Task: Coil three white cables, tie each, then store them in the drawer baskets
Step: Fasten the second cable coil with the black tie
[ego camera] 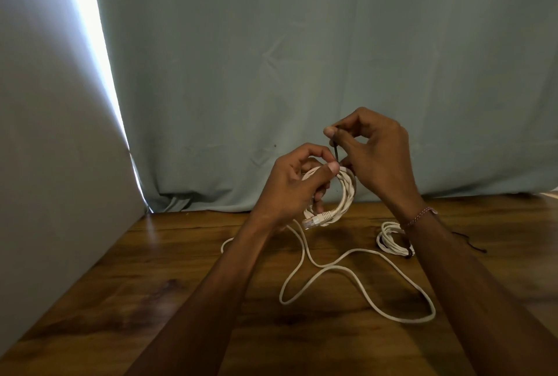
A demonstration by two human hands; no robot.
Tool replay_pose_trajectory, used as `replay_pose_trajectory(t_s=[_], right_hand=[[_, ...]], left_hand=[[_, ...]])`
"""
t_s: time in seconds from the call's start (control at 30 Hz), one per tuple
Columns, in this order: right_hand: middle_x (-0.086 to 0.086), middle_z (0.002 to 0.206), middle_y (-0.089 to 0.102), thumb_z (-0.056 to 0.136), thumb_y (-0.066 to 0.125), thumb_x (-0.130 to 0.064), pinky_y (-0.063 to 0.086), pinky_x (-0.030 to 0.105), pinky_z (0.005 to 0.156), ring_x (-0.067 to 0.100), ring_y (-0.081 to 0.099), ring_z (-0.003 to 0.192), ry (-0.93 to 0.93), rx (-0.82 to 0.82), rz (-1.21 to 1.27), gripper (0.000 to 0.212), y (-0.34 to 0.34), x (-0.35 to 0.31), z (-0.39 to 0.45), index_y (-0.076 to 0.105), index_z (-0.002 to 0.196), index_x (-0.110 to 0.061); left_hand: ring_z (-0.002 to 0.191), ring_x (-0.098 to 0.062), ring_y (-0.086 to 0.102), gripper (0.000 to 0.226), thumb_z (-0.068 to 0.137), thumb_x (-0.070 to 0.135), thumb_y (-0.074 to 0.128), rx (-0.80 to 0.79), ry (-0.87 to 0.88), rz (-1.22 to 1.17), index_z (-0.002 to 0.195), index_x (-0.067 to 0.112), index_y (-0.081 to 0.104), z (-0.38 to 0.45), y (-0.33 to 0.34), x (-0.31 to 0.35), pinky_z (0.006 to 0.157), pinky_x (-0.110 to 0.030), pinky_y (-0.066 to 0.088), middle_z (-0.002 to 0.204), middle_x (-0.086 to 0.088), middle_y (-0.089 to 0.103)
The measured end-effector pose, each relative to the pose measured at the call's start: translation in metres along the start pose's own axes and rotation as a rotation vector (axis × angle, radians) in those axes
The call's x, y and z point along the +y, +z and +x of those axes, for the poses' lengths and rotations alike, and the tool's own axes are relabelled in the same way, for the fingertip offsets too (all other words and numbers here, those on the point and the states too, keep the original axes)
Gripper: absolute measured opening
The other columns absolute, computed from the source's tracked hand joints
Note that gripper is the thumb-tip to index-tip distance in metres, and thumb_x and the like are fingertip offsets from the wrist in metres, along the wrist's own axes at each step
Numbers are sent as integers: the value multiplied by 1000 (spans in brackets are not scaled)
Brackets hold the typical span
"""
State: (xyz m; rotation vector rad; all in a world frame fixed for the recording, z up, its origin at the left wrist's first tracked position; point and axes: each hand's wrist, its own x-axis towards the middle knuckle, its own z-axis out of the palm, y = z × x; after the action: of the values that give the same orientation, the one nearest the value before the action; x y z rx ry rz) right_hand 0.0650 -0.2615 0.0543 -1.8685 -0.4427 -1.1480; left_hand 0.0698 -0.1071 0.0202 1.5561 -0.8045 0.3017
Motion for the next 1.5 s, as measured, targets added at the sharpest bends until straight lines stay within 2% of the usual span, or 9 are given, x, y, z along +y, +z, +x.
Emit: replay_pose_trajectory(t_s=[0.13, 0.23, 0.37, 0.63, 0.97, 1.2, 1.33, 1.4, 1.5], right_hand=[[5, 88, 78, 87, 77, -21, 62, 32, 60, 21, 76, 71, 341, -235, 311, 21, -17, -8, 5, 74, 107, -12], [9, 90, 78, 81, 80, -9, 60, 29, 66, 24, 77, 81, 427, -377, 435, 22, -25, -6, 8, 75, 102, -7], [10, 88, 77, 85, 76, -6, 60, 31, 66, 26, 76, 80, 324, -350, 392, 7, -26, -3, 8, 71, 88, -4], [2, 83, 76, 90, 74, -13, 63, 42, 70, 17, 74, 76, 137, -217, 165, 9, -6, -3, 0, 69, 85, -7], [-13, 71, 68, 88, 75, -7, 51, 10, 59, -3, 68, 71, 62, -26, 17, 14, 7, 1, -7, 67, 76, -8], [-4, 79, 74, 88, 76, -13, 63, 33, 67, 10, 73, 69, 70, -55, 115, 4, -1, -1, -3, 75, 89, -9], [-8, 84, 76, 87, 78, -21, 63, 38, 76, 8, 73, 80, 22, -93, 93, 8, -10, -4, 2, 79, 92, -15], [-13, 84, 75, 85, 79, -22, 60, 30, 81, 3, 71, 83, -12, -97, 60, 6, -13, -7, 2, 80, 89, -19], [-18, 84, 69, 83, 80, -26, 51, 13, 74, 0, 65, 84, -73, -105, -33, 6, -13, -13, 2, 79, 89, -27]], left_hand=[[55, -29, 47, 7, 100, 12, 62, 22, 29, 6, 107, 9, 63, 1, -2, -1, 48, -31, 51, 68, -25, 53], [54, -26, 48, 9, 100, 11, 61, 35, 34, 10, 108, 8, 63, 2, -2, -4, 47, -30, 50, 71, -28, 54], [52, -20, 47, 10, 101, 10, 58, 40, 8, -31, 109, 6, 62, 2, 1, -2, 46, -28, 50, 69, -17, 55], [50, -18, 44, 12, 103, 8, 52, 48, -70, -159, 99, 13, 63, 2, -2, 1, 44, -27, 44, 70, -14, 53], [50, -16, 43, 16, 103, 6, 50, 53, -120, -165, 100, 16, 63, 2, 2, -4, 44, -26, 42, 69, -10, 54], [51, -17, 45, 8, 102, 8, 55, 68, -68, -81, 107, 11, 61, 2, 1, -5, 43, -25, 41, 68, -11, 54], [52, -16, 44, 10, 102, 9, 56, 132, -65, -66, 111, 4, 58, 4, -1, -8, 43, -26, 39, 71, -15, 51], [52, -15, 44, 11, 103, 11, 56, 170, -75, -71, 110, 3, 58, 5, -3, -10, 44, -26, 39, 69, -11, 52], [51, -15, 47, 16, 103, 15, 57, 238, -82, -66, 114, 4, 57, 7, -7, -10, 45, -27, 44, 68, -9, 54]])
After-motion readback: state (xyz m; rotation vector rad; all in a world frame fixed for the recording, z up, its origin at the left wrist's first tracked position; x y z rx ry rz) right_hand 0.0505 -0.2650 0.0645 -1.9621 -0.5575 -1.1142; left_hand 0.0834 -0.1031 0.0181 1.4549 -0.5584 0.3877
